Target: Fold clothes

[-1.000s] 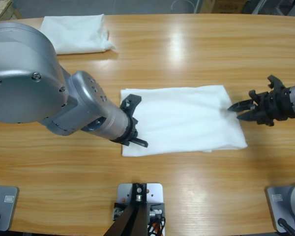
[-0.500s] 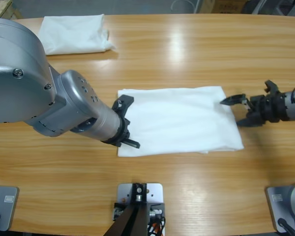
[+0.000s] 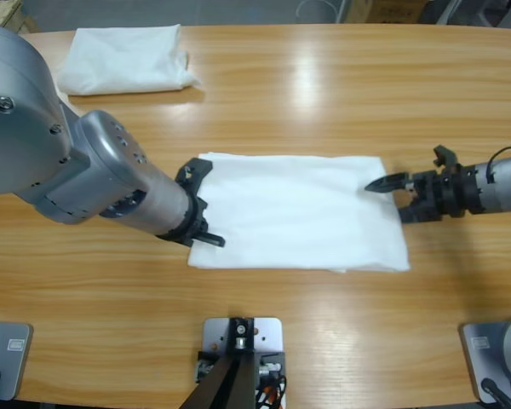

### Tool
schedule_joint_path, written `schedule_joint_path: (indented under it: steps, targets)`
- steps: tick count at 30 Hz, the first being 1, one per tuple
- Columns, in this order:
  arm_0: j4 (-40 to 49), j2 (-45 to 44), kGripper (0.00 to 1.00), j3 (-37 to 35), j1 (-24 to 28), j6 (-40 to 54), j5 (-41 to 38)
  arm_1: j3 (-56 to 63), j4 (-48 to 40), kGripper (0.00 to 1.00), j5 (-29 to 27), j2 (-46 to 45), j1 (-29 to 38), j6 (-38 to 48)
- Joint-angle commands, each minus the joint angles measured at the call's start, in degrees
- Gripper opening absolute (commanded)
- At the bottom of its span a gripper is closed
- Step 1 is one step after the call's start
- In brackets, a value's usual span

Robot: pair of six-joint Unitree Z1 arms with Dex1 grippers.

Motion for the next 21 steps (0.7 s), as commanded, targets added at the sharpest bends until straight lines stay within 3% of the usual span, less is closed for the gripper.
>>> schedule_joint_path:
  steps: [1,4,7,9,11,14,17,21]
  targets:
    - [1.11,-1.74,0.000,3.22,3.55,1.54,1.57,3.64,-1.68,0.815,1.95,1.26,4.96,0.28]
    - [1.08,-1.42,0.000,3.00,3.55,1.71,1.52,4.18,-3.01,0.770,1.58,1.83,6.16,1.34]
    - [1.11,-1.75,0.000,3.02,3.55,1.73,1.57,4.36,-4.72,0.399,0.70,3.23,6.31,1.41]
    - [1.11,-2.21,0.000,3.48,3.55,1.82,1.57,4.52,-5.65,0.307,0.12,3.72,6.79,1.44]
    - [1.04,-2.65,0.000,3.62,3.55,1.91,1.66,4.62,-6.19,0.110,-0.72,3.65,7.23,1.41]
    - [0.06,-4.13,0.008,3.71,3.55,1.91,1.59,4.99,-7.32,0.008,-0.84,3.69,7.30,1.02]
    - [-1.10,-6.73,0.340,3.64,3.55,1.82,2.89,5.24,-7.48,0.000,-1.99,2.69,7.30,-0.26]
    - [-2.30,-8.01,0.422,3.65,3.55,1.91,3.77,5.94,-8.71,0.000,-3.06,1.95,7.30,-1.14]
